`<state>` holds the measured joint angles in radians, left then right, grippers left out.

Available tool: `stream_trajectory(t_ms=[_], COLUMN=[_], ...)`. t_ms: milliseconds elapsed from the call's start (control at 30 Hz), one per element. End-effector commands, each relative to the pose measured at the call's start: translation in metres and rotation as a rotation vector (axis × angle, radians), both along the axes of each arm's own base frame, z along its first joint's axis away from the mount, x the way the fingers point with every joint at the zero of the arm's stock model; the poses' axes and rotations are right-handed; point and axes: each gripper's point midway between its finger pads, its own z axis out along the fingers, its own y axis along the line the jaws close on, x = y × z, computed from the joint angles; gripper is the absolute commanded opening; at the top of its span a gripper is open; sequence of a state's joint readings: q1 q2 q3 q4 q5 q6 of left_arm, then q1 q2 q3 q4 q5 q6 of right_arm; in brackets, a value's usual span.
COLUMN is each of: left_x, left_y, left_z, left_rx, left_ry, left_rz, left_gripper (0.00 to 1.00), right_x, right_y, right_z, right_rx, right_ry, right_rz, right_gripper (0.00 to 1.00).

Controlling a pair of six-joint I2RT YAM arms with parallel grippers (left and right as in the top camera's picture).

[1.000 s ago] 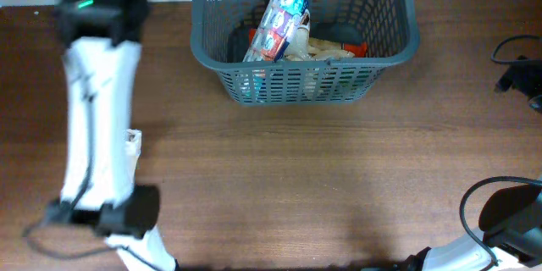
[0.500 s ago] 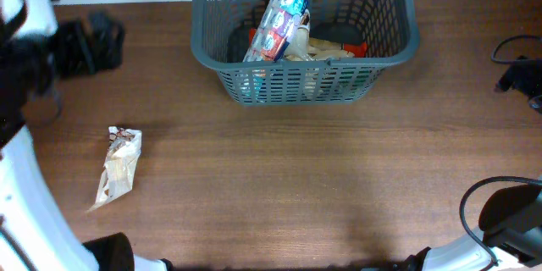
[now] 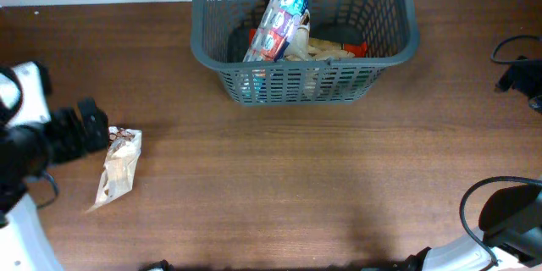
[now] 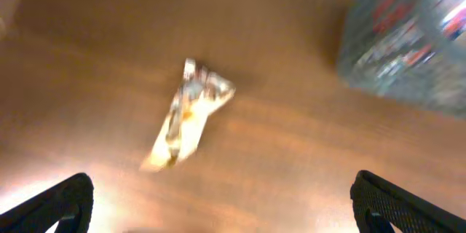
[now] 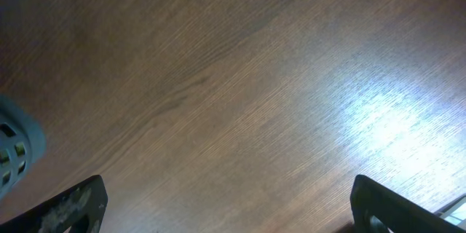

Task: Pack container
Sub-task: 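Move the left gripper down over the crumpled snack wrapper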

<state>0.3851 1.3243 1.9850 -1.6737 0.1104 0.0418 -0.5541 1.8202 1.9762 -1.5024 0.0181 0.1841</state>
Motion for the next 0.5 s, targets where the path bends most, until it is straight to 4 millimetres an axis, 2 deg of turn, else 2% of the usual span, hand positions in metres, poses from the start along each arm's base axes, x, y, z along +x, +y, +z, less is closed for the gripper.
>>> stream_trajectory(t_ms=[0, 67, 100, 133, 233, 333, 467], left_x=[-0.015, -0.020, -0.025, -0.027, -0.030, -0.031, -0.018], left_y=[0.011, 0.015, 0.021, 0.026, 0.037, 0.041, 0.067], left_z=[-0.053, -0.080, -0.104, -0.119, -0.148, -0.165, -0.169], left_rx=[-0.008, -0.022, -0.027, -0.031, -0.028, -0.036, 0.079], left_ry=[0.135, 0.170, 0.210, 0.236, 0.292, 0.336, 0.342], left_rz=[0.038, 0.061, 0.091, 0.111, 0.146, 0.155, 0.148], left_gripper=[0.99, 0.99, 0.99, 0.99, 0.99, 0.99, 0.99], right_x=[-0.002, -0.002, -0.002, -0.002, -0.002, -0.002, -0.002], right_y=[0.000, 0.000, 0.000, 0.000, 0.000, 0.000, 0.000], right_z=[0.004, 0.004, 0.004, 0.004, 0.004, 0.004, 0.004], right_rx=[-0.006, -0.006, -0.006, -0.006, -0.006, -0.006, -0.006], right_ry=[-0.010, -0.011, -0.010, -0.010, -0.010, -0.010, -0.011], right_rz=[-0.012, -0.012, -0.012, -0.012, -0.012, -0.012, -0.012], right_gripper=[0.99, 0.99, 0.99, 0.99, 0.99, 0.99, 0.99])
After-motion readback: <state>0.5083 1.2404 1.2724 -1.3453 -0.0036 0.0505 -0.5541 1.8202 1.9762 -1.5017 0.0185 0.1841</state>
